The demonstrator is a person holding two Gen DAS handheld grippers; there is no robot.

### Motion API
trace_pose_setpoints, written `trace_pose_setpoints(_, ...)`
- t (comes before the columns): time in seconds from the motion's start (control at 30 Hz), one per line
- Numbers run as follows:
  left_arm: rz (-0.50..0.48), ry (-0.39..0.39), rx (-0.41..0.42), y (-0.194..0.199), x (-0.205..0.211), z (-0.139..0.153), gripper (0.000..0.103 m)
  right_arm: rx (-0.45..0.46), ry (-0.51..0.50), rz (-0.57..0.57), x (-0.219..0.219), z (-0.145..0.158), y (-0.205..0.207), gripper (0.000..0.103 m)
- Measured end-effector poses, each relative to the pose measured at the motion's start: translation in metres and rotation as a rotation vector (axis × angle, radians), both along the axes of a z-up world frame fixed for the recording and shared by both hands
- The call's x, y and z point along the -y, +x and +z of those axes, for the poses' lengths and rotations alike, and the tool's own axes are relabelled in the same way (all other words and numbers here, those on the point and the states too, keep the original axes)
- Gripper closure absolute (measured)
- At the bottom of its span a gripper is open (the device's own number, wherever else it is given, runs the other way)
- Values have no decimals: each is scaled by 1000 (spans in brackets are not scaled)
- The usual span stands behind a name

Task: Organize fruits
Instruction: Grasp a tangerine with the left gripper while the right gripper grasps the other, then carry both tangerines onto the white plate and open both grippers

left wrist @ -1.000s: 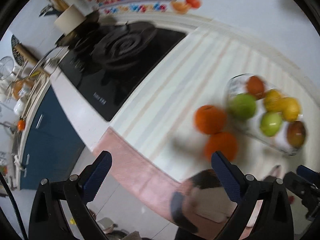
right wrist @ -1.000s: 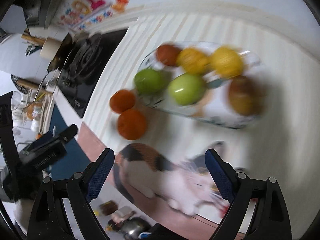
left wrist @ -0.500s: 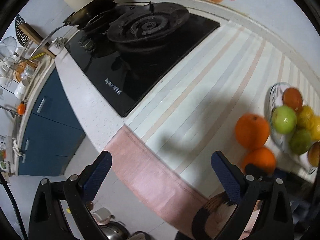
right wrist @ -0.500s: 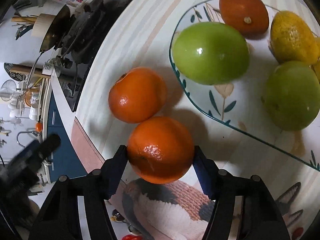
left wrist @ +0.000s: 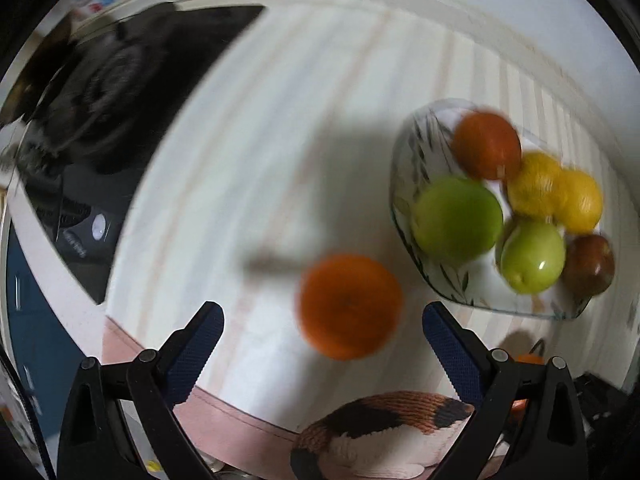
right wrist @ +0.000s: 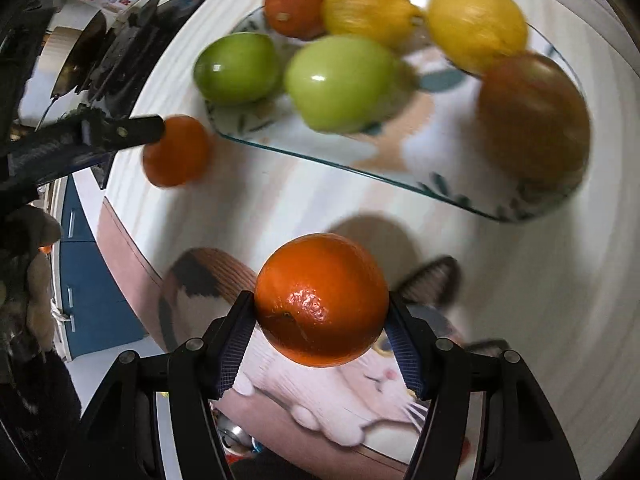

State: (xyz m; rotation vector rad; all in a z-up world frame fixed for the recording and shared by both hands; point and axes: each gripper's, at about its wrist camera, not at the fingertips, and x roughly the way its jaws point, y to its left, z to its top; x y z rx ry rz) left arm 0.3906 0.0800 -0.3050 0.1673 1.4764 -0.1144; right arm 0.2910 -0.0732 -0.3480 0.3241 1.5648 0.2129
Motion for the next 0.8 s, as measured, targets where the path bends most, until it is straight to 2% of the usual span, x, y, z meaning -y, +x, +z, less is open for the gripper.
trace_pose_setpoints(0.1,-34,6,-18,0,10,-11,2,4,-6,-12,8,0,-7,36)
trace_pose_setpoints(0.13,-41,5,-15,1,12,-13,7,4,-4,-16,11,-1,-9,36)
trace_pose_setpoints(0.17,-45,6,-10,1,13,-13,19,2,-2,-20,13,-2,-10,36)
trace_pose_setpoints(0.27,-50,-13,-14,2,15,-17,38,-7,-3,-24,19,-5,-13,36)
trace_pose_setpoints(0.3,-53,-15,-7,1,16,-18,41,-9,3,-27,21,-5,-13,36)
trace_pose_setpoints(0.47,-26,-16,-1,-9,13,-17,43,-37,27,-47,31,-6,-11,35)
trace_pose_setpoints(0.57,1,-57,-28,-23,8,-14,43,-48,25,-44,34,-6,-11,35)
trace_pose_setpoints(0.7,-24,-49,-11,-51,7,-10,43,-62,23,-36,34,-7,-10,35)
trace_pose_setpoints(0.8,-61,-26,4,-57,14,-13,41,-68,16,-30,31,-7,-8,35)
